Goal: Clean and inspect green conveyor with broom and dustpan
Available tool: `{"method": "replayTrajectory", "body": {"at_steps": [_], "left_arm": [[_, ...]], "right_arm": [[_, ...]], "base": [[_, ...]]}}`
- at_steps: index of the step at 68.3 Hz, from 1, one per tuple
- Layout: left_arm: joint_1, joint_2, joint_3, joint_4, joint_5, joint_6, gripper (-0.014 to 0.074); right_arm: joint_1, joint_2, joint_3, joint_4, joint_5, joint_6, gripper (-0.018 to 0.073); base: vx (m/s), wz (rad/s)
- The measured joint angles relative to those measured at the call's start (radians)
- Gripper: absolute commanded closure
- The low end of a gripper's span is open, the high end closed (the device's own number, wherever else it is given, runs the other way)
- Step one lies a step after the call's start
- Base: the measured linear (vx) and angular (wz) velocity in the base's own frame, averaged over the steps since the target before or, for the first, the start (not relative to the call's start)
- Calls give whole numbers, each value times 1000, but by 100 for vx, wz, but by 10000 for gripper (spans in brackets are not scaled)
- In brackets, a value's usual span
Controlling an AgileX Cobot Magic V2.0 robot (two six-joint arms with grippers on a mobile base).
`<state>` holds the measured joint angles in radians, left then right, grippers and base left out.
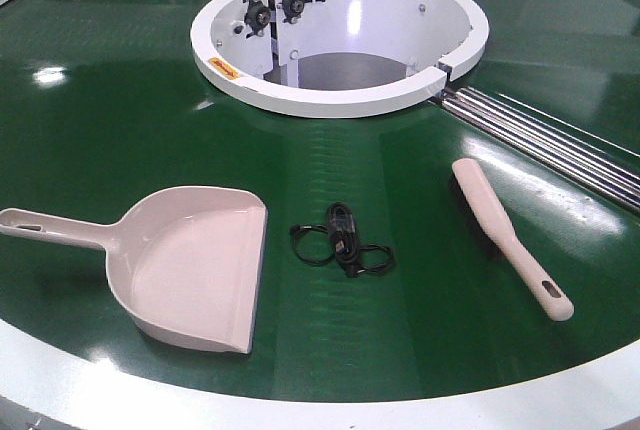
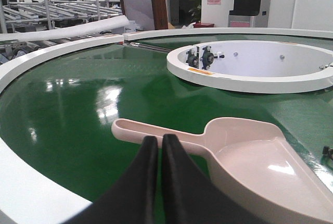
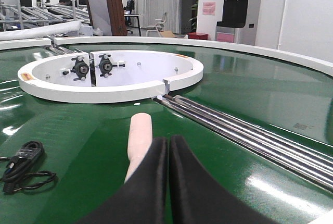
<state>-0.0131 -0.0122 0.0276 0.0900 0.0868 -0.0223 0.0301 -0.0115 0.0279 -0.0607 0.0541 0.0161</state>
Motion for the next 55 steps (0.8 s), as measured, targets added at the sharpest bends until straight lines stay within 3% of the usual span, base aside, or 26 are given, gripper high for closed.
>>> {"method": "replayTrajectory", "body": {"at_steps": [41, 55], "left_arm": [[0, 0, 0, 0, 0, 0, 603], [0, 0, -18, -35, -87, -28, 603]], "right_arm": [[0, 0, 0, 0, 0, 0, 568], [0, 0, 0, 0, 0, 0, 568]], "base": [[0, 0], [0, 0]]}}
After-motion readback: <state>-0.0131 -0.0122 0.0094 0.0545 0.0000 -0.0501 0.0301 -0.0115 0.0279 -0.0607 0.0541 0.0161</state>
